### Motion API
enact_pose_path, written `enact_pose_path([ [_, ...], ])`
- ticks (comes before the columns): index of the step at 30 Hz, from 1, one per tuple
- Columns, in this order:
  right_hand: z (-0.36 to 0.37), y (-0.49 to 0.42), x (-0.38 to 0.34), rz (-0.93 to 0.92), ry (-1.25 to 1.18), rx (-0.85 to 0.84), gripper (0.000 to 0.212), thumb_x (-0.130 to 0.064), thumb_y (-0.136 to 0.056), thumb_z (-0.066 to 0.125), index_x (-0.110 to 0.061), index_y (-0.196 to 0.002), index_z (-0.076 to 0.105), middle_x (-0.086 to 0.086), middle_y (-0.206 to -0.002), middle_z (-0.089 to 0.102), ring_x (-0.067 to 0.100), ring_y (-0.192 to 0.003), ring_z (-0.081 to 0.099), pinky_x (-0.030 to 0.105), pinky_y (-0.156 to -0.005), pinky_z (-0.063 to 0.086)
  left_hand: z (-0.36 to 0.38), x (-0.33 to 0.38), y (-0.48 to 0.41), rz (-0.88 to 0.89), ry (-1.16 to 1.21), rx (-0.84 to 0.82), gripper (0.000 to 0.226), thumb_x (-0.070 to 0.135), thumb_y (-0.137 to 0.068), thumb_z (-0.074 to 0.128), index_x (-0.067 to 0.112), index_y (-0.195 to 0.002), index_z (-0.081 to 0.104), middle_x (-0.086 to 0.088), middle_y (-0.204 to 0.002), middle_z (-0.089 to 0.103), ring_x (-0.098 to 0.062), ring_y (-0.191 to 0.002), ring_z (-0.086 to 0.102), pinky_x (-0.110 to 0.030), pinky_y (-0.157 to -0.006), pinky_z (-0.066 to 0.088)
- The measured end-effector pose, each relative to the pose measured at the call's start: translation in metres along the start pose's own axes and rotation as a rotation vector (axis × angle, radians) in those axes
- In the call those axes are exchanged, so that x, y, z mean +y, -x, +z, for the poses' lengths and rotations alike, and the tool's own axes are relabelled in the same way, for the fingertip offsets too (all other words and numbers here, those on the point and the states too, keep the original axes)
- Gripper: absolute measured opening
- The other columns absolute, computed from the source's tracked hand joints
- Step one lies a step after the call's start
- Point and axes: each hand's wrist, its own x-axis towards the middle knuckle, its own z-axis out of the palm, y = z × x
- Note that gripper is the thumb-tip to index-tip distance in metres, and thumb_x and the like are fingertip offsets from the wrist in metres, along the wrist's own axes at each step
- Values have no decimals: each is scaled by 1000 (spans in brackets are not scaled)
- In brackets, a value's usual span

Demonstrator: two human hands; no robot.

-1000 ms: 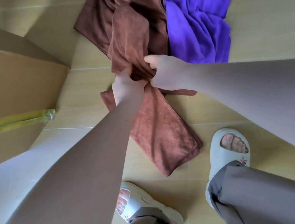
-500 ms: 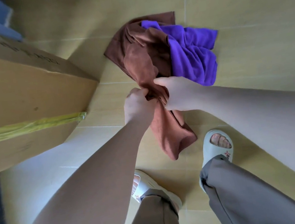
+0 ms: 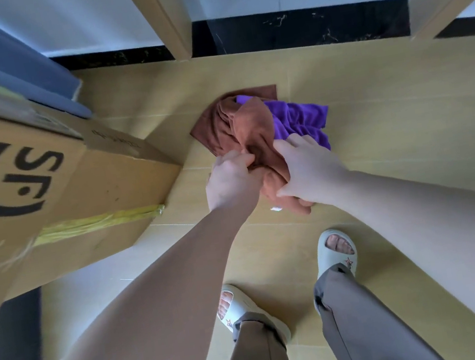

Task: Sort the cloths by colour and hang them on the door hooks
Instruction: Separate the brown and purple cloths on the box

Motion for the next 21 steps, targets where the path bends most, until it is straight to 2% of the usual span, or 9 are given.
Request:
enact_pose_path([
  [2,-15,8,-1,13,-15,45,62,-39,-83,78,-14,-131,49,5,-127,47,28,-121,44,41,-85,47,-15,16,2,14,94,-1,36,19,-85,73,26,-61,47,5,-90,48,-22,-87,47,-29,-71,36],
  [4,-31,14,-3,18,-19,88,53,-35,-83,79,-14,-124,52,4,-126,46,27,-119,46,38,-76,45,-31,31,5,22,164,8,8,14,-87,73,14,-81,67,3,-108,51,-14,-91,48,-15,-73,35],
  [6,-46,20,-7,16,-14,137,49,-32,-83,80,-13,-119,54,3,-125,47,27,-118,49,36,-72,43,-48,48,9,56,192,9,15,11,-91,69,6,-105,72,5,-123,49,-10,-102,49,-9,-83,36],
  [9,-73,27,-15,14,-72,226,40,-32,-83,79,-12,-108,54,2,-113,56,27,-110,55,40,-72,49,-75,78,16,154,204,-14,23,9,-94,61,5,-115,68,7,-142,49,-10,-119,49,-25,-103,42],
  [11,-93,33,-22,36,-97,276,33,-31,-86,74,-13,-96,47,-3,-91,54,27,-92,57,37,-63,42,-93,96,20,218,187,-22,28,9,-94,58,7,-120,68,6,-147,52,-15,-128,50,-31,-108,42],
  [13,-111,39,-27,59,-112,306,31,-29,-90,69,-15,-91,42,-7,-73,45,27,-75,52,34,-58,34,-109,111,23,255,178,-31,30,11,-93,58,13,-121,68,5,-141,58,-18,-126,54,-33,-106,45],
  [15,-128,47,-34,68,-110,344,29,-29,-92,66,-17,-89,40,-6,-69,45,28,-69,49,34,-57,32,-128,123,29,258,164,-41,22,13,-94,60,15,-115,68,3,-126,66,-19,-112,59,-33,-95,51],
  [18,-156,56,-47,67,-99,376,27,-33,-93,65,-17,-89,44,-3,-76,52,32,-74,56,34,-58,35,-158,140,36,276,82,-25,1,14,-98,60,13,-98,60,-2,-99,65,-25,-91,59,-33,-76,49],
  [21,-185,66,-62,73,-124,422,25,-34,-92,67,-15,-98,53,0,-81,60,33,-81,63,33,-59,38,-190,160,45,314,17,-11,4,17,-101,58,19,-99,55,0,-90,61,-25,-85,58,-32,-72,46],
])
